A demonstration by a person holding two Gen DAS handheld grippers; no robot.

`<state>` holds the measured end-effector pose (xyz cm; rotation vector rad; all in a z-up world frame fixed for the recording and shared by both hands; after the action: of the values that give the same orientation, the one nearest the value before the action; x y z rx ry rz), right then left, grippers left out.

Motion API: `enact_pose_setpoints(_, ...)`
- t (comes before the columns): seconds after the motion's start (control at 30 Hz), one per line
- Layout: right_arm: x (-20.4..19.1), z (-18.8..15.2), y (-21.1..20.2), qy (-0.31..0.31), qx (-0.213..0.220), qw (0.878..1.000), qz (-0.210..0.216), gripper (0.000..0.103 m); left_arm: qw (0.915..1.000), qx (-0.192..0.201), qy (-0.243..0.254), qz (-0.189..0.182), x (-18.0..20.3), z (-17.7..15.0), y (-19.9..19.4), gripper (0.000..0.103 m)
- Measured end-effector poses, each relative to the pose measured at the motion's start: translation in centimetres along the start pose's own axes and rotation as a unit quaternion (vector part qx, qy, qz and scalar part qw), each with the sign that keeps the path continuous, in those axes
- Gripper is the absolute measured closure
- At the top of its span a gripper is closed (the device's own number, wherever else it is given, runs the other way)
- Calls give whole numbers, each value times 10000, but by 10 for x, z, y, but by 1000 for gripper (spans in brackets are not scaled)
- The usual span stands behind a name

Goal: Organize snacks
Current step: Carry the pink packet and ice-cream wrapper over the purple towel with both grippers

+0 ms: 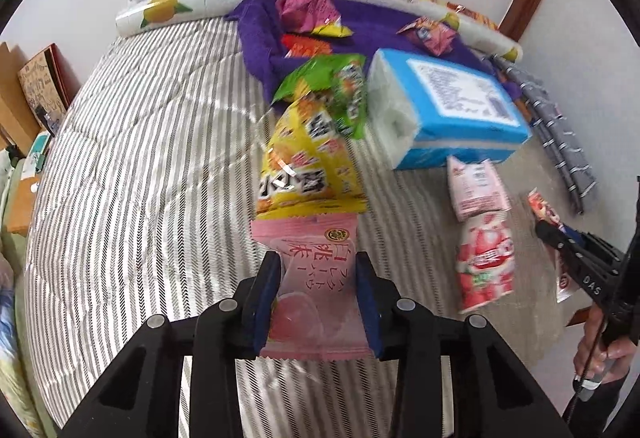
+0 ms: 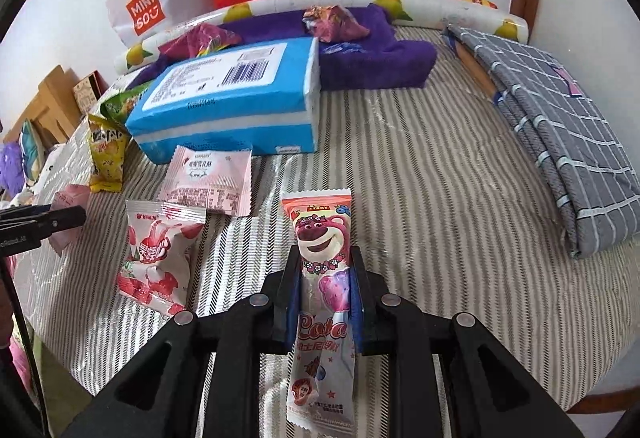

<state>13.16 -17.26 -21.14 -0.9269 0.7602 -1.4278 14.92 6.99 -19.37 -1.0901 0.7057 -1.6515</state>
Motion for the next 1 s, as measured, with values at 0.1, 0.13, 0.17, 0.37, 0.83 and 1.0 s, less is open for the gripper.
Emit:
enact_pose_setpoints(0.1, 6, 4, -11, 37, 44, 10000, 14, 82, 9999, 90, 64, -111, 14, 3, -10, 68)
enact_pose_setpoints(0.13, 7, 6, -14, 38, 75, 10000, 1, 82, 9998, 129, 92, -150, 20, 5, -14, 68)
enact_pose_setpoints(0.17, 9, 9, -19, 36, 118, 9999, -15, 82, 9997, 153, 114, -170, 23, 5, -17, 68)
enact_pose_setpoints(0.37, 11, 27, -47, 14, 392, 9992, -39, 82, 9981, 341, 186, -474, 51, 21, -35, 68)
enact_pose_setpoints(0.83, 3, 95, -82, -232, 952, 9952, 24, 82, 9946, 582, 503, -703, 91, 76, -47, 68)
enact_pose_setpoints(1.0, 2, 127, -83, -229, 1033, 9943, 144, 82, 9938, 622, 465, -790, 93, 100, -42, 68)
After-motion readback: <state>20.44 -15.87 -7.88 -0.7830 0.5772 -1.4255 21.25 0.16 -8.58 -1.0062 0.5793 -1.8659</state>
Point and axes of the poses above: each gripper's, at about its wrist camera, not at the fingertips, and y roughly the way its jaws point, x to its right, z to its top, the point moved 8 cm from there along y, roughly the way its jaws point, and after that the axes turned 11 degrees about -z, right-handed, at the moved point
